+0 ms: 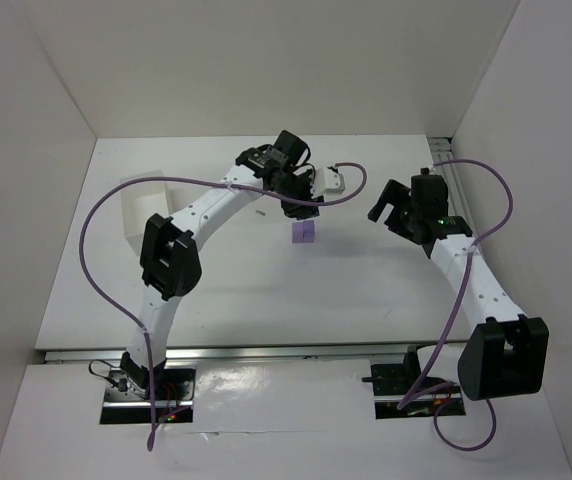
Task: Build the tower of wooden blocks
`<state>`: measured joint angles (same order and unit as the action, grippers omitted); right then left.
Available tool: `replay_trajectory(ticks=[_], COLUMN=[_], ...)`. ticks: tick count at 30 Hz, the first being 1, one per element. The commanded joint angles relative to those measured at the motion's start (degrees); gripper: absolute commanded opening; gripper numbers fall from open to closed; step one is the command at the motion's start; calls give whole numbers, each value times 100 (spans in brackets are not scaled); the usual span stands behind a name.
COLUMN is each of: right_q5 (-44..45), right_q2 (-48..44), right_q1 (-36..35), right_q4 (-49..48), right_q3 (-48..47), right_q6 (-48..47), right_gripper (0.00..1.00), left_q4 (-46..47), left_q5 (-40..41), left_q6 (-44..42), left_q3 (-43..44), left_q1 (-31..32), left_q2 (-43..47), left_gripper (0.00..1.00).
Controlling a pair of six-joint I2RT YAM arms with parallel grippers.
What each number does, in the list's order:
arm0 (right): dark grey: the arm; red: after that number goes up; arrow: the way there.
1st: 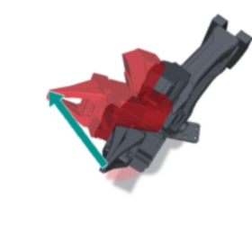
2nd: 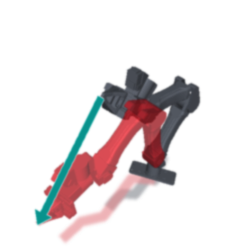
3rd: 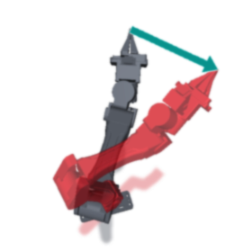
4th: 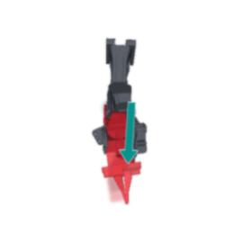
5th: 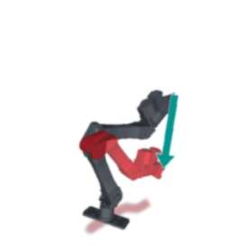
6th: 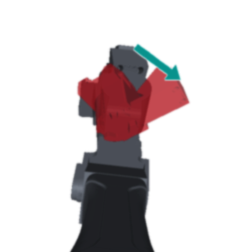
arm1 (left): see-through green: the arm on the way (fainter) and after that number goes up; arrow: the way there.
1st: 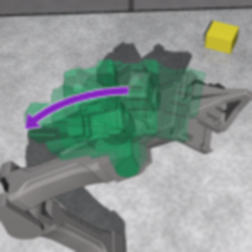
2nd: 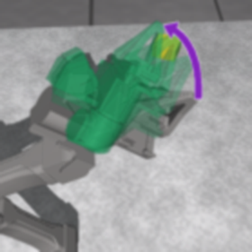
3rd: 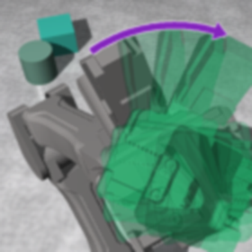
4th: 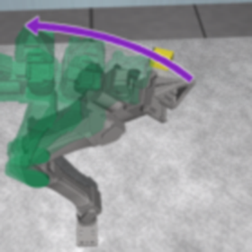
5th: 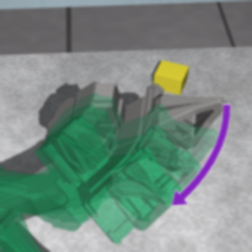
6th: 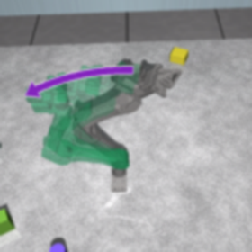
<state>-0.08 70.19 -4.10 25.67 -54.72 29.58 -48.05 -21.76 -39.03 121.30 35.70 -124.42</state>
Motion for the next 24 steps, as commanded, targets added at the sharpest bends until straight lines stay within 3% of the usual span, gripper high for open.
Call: replay_trajectory(ticks=[1,24], right_q5=[-28,-80], right_q2=[-111,-58], right_q1=[41,41], right_q4=[-256,-308], right_q3=[14,67], right_q6=[39,39], right_gripper=[100,100], left_q4=[-20,-73], left_q5=[-224,58], left_q6=[-167,-62], left_q3=[175,228], left_q1=[-11,-11], left_q2=[-135,-434], left_gripper=[21,26])
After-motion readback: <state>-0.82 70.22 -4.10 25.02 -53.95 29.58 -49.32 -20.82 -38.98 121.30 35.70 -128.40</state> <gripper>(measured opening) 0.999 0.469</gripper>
